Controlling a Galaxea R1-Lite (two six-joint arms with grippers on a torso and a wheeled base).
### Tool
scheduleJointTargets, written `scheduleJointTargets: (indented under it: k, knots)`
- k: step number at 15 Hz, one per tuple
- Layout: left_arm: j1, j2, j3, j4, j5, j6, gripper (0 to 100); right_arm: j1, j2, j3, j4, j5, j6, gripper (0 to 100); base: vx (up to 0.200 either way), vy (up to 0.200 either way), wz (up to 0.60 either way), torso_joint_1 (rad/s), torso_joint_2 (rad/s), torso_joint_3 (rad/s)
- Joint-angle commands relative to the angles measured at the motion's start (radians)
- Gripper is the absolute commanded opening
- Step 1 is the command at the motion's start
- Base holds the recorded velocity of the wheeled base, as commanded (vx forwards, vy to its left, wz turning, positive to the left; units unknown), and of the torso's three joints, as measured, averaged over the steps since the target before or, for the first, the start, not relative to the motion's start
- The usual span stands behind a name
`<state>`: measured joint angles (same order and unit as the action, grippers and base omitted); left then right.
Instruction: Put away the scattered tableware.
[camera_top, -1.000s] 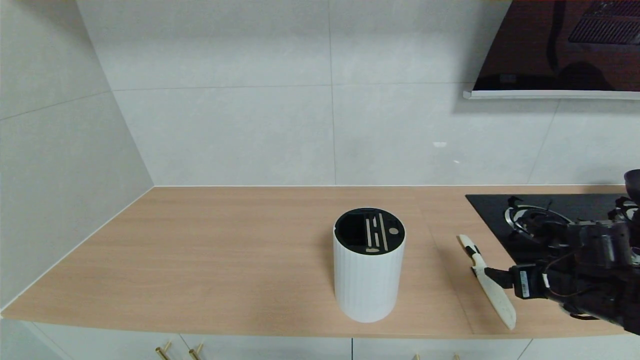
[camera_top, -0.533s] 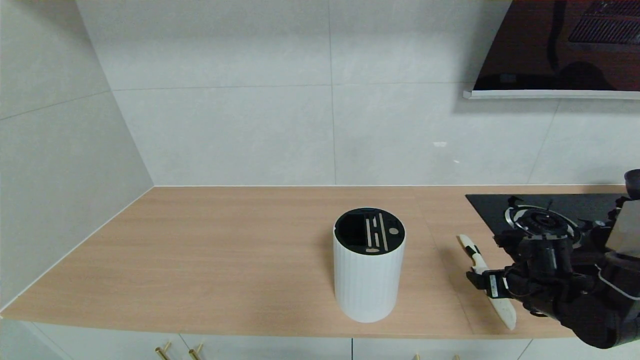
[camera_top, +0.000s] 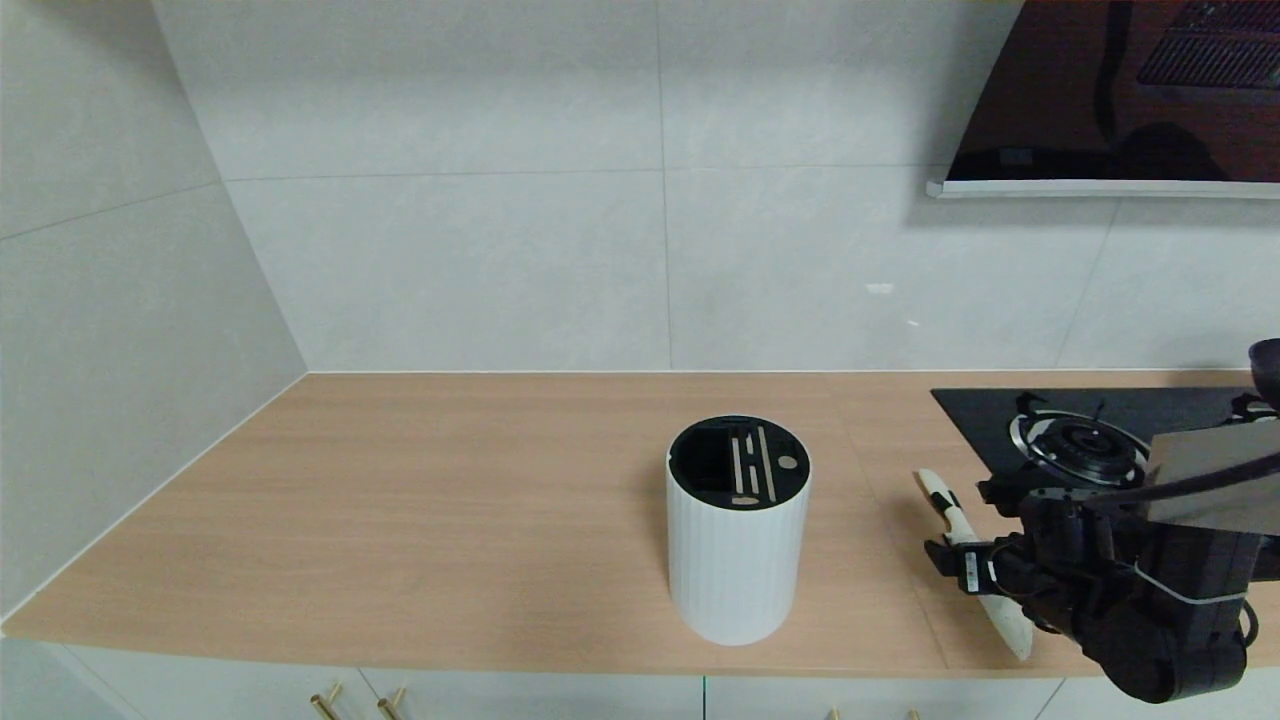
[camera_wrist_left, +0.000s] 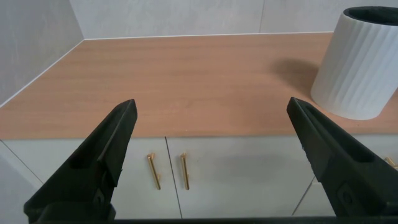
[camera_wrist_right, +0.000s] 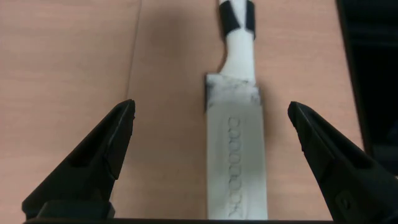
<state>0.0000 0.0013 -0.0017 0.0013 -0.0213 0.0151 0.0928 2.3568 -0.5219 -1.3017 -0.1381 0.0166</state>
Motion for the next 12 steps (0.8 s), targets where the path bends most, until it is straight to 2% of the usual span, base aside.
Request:
scheduleJointTargets:
  k: [1, 12]
  knots:
    - [0.000, 0.000, 0.000, 0.000, 0.000, 0.000, 100, -0.016, 0.038, -0.020, -0.002, 0.000, 0.000, 100, 0.000, 0.000, 0.00, 0.000, 0.00, 0.000]
    - [0.000, 0.000, 0.000, 0.000, 0.000, 0.000, 100, -0.019, 0.061, -0.049, -0.002, 0.000, 0.003, 100, 0.000, 0.000, 0.00, 0.000, 0.00, 0.000]
